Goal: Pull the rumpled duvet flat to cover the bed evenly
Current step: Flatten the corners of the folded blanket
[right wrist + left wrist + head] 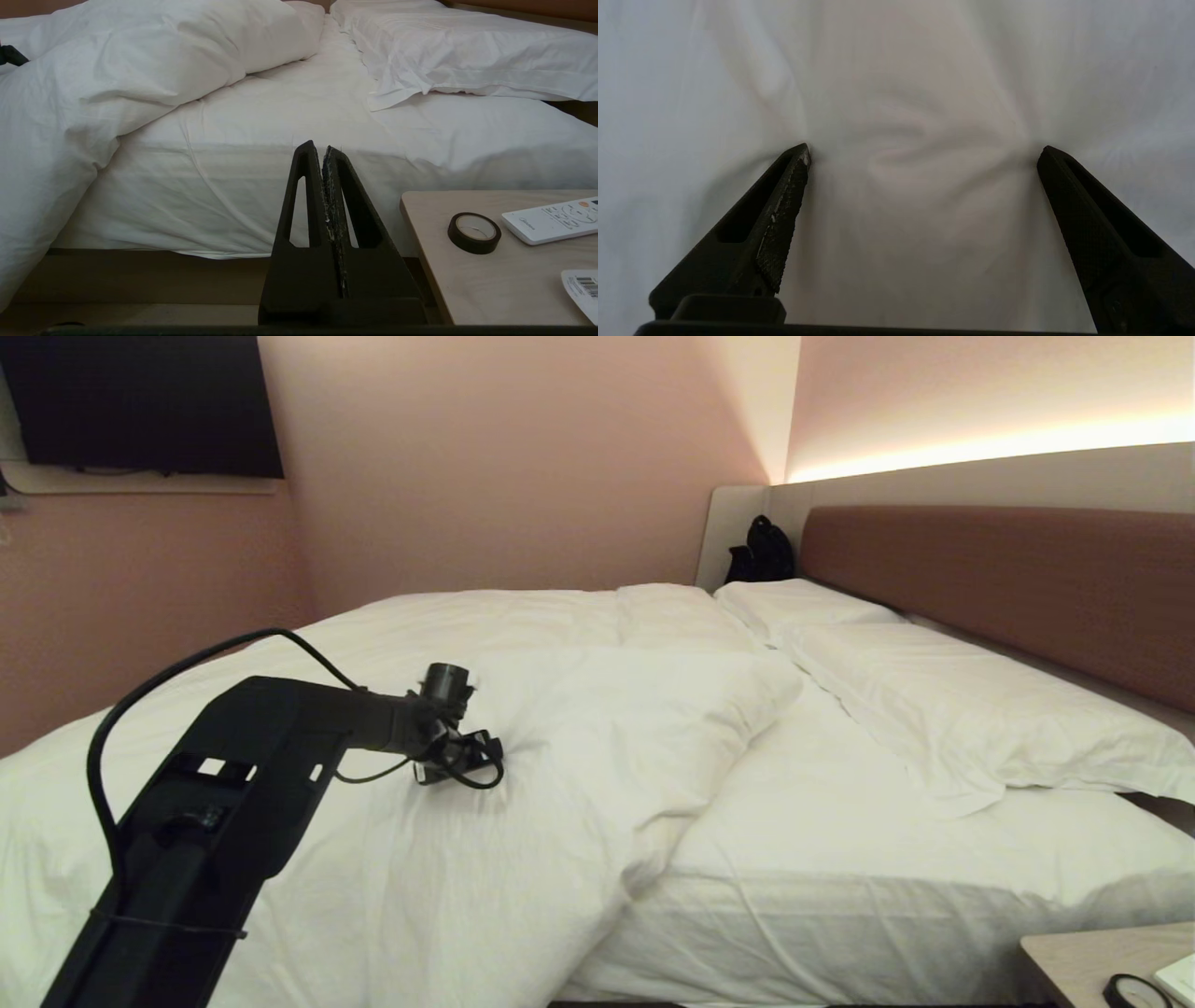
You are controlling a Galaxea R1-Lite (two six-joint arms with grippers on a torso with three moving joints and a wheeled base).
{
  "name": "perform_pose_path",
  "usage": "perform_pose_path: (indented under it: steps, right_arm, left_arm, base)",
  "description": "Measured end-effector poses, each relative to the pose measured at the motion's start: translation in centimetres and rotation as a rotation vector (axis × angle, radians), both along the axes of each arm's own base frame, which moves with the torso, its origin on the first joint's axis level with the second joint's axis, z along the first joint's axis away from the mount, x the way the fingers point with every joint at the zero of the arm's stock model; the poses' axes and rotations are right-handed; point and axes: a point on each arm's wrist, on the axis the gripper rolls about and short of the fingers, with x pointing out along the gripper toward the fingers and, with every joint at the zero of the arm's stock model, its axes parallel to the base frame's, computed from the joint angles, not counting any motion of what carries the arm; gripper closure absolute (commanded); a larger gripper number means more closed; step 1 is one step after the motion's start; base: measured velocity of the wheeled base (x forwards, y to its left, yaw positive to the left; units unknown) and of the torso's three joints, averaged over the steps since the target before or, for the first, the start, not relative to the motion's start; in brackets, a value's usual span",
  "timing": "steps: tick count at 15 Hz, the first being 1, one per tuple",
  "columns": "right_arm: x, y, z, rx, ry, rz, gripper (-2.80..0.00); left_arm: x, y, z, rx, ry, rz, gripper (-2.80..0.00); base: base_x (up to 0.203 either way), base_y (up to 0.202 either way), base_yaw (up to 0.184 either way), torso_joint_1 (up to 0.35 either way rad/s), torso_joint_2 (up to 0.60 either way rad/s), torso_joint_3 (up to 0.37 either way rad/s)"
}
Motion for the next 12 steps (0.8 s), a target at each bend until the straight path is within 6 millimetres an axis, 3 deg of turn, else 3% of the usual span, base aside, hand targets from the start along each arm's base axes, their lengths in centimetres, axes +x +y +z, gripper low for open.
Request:
perform_pose_path:
  steps: [6,7,12]
  right_arm:
    - [0.0,0.0,0.0,0.0,0.0,0.0,0.0]
    - [0.0,0.0,0.0,0.0,0.0,0.0,0.0]
    - [0.0,0.0,0.01,0.0,0.0,0.0,0.0]
  left_arm:
    - [-0.22,-0.19,-0.44,0.004,0.03,-0.001,-2.8]
    - [-0.24,-0.25,-0.46,0.002,0.031,0.0,0.0]
    - [-0.33,-0.49,-0.42,-0.005,0.033,0.0,0.0]
  base:
    - [0.0,0.0,0.0,0.0,0.0,0.0]
    - [0.0,0.0,0.0,0.0,0.0,0.0]
    - [0.0,0.0,0.0,0.0,0.0,0.0]
